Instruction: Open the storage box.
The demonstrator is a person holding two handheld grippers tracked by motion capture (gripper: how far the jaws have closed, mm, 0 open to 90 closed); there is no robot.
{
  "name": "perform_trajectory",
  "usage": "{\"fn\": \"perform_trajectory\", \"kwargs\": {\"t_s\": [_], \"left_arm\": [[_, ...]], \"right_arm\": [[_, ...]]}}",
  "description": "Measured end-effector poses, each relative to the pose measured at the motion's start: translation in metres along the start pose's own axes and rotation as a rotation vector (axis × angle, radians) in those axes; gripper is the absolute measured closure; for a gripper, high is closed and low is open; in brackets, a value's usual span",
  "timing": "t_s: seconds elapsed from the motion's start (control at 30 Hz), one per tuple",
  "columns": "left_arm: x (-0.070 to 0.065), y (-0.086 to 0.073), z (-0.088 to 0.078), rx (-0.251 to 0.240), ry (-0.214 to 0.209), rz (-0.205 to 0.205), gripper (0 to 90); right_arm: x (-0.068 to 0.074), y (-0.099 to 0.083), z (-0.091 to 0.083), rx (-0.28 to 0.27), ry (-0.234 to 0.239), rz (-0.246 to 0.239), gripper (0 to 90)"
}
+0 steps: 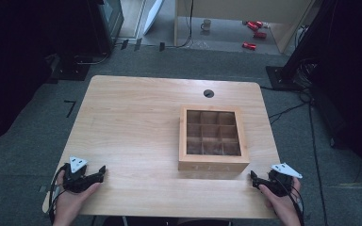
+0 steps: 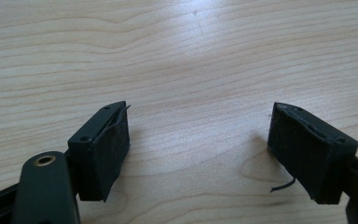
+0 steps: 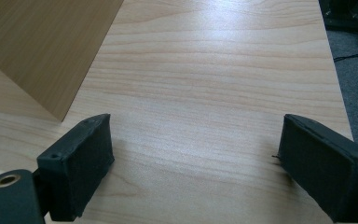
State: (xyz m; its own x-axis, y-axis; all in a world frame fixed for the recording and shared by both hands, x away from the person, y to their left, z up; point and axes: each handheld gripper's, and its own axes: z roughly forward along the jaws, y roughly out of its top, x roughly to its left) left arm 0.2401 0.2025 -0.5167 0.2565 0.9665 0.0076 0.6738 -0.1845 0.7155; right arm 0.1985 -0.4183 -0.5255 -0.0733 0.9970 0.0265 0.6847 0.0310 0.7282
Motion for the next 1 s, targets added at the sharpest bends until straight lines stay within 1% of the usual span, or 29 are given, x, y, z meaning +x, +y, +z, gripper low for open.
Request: {"fn": "perform_trajectory", "kwargs": {"t_s": [0.13,0.3,0.47,0.53,0.6,0.63,0.67,0.7,0.73,0.77,0.87,0.9,0.93,0.97,1.0], "left_arm": [[-0.002,0.002,-0.001,0.004,-0.006,0.010,20.7],[-0.013,0.010,-0.006,-0.021,-0.081,-0.033,20.4],[-0.033,0.020,-0.004,-0.043,-0.118,-0.001,20.4],[-0.041,0.024,-0.003,-0.050,-0.138,0.005,20.4],[-0.049,0.027,-0.003,-0.053,-0.161,0.011,20.4],[-0.049,0.027,-0.003,-0.053,-0.161,0.011,20.5],[-0.053,0.029,-0.003,-0.052,-0.170,0.021,20.5],[-0.061,0.032,-0.001,-0.051,-0.185,0.034,20.5],[-0.061,0.032,-0.001,-0.051,-0.185,0.034,20.6],[-0.069,0.036,0.000,-0.051,-0.198,0.038,20.6],[-0.082,0.042,0.002,-0.054,-0.220,0.055,21.0],[-0.082,0.042,0.002,-0.054,-0.220,0.055,21.2],[-0.087,0.044,0.003,-0.056,-0.231,0.063,21.4],[-0.097,0.048,0.004,-0.061,-0.253,0.076,21.6],[-0.097,0.048,0.004,-0.061,-0.253,0.076,21.7]], "right_arm": [[0.000,0.000,0.000,0.000,0.000,0.000,9.5],[0.000,0.000,0.000,0.000,0.001,0.000,9.6],[0.000,0.000,0.000,0.001,0.004,-0.002,9.6],[0.000,0.000,0.000,0.001,0.006,-0.004,9.6],[0.000,0.000,0.000,0.001,0.008,-0.005,9.7],[0.000,0.000,0.000,0.001,0.008,-0.005,9.7],[0.000,0.000,0.000,0.001,0.010,-0.006,9.7],[0.001,0.000,0.000,0.001,0.012,-0.008,9.8],[0.001,0.000,0.000,0.001,0.012,-0.008,9.8],[0.001,0.000,0.000,0.002,0.016,-0.006,9.8],[0.001,0.000,0.000,0.001,0.018,-0.010,9.8],[0.001,0.000,0.000,0.001,0.018,-0.010,9.8],[0.001,0.000,0.000,0.000,0.019,-0.012,9.8],[0.001,0.000,0.000,0.000,0.021,-0.013,9.8],[0.001,0.000,0.000,0.000,0.021,-0.013,9.8]]}}
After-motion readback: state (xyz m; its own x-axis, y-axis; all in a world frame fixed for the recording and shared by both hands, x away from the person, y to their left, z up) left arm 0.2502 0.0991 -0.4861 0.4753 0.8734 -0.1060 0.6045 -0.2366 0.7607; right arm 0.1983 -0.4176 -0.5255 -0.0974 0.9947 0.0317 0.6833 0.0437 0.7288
